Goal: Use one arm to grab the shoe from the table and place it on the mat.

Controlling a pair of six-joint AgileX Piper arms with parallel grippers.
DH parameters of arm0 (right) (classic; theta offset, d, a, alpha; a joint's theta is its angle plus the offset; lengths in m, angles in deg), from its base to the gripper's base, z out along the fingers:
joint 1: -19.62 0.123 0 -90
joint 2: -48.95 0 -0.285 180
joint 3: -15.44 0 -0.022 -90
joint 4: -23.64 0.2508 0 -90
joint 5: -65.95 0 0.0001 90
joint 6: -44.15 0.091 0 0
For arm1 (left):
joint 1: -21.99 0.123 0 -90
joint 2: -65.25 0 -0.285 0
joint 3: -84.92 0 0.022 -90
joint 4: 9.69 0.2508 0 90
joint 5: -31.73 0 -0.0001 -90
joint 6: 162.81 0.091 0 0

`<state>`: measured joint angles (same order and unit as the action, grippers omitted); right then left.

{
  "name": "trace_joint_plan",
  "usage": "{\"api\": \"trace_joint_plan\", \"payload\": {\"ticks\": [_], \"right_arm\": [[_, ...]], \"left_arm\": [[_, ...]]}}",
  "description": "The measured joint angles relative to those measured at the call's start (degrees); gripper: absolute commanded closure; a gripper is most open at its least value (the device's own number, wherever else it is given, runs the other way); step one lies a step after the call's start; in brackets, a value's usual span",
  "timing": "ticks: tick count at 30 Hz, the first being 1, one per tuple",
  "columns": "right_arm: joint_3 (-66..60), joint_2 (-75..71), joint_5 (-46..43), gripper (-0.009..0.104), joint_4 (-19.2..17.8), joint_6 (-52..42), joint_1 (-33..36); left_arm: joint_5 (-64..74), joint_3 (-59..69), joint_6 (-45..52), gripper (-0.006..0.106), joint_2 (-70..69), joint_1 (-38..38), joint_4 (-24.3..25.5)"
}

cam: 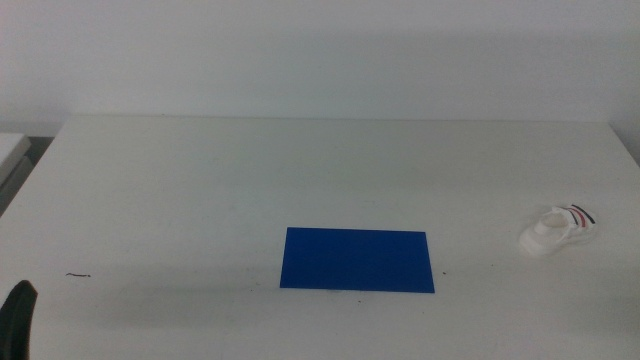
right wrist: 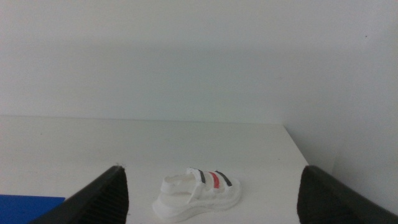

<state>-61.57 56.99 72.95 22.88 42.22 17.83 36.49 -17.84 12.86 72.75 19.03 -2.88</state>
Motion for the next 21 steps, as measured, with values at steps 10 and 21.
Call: {"api": "trace_joint_plan", "payload": {"ticks": [10,21], "right_arm": [[9.84,3.23,12.73,0.004,3.03,0.0,0.0],[38.87,32.22,35.08,0.004,7.2,0.21,0.0]], "left_arm": [[0.0,0.0,0.0,0.007,0.0,0.0,0.0],[0.0,0.0,0.0,0.007,0.0,0.0,0.0]]}}
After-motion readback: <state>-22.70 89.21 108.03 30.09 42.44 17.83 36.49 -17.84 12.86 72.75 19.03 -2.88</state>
